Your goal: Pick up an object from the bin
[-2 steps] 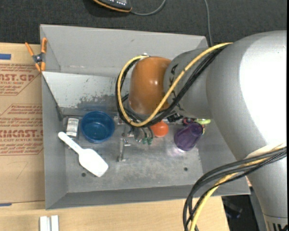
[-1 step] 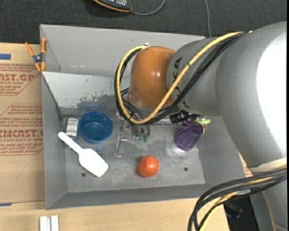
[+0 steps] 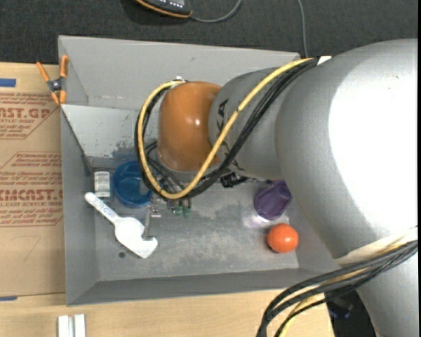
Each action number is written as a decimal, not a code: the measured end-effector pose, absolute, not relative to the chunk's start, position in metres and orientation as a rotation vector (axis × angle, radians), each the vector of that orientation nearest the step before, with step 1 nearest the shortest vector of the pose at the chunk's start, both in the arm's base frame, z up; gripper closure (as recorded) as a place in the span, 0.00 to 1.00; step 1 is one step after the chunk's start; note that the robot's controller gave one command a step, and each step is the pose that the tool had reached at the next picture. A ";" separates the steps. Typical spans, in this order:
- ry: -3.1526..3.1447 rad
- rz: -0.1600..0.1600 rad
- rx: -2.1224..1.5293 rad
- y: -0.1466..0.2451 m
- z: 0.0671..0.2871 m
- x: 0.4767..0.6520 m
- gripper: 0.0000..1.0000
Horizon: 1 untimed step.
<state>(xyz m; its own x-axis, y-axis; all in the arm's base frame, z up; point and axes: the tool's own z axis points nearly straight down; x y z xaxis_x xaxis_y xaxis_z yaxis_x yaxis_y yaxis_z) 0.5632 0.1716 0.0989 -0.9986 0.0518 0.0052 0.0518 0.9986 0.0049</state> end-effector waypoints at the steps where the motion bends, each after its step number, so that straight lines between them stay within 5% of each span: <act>1: -3.093 -0.009 -0.582 0.157 0.070 0.569 0.00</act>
Offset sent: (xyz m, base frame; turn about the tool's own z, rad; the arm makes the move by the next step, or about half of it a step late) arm -0.0163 0.0232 -0.0289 0.3725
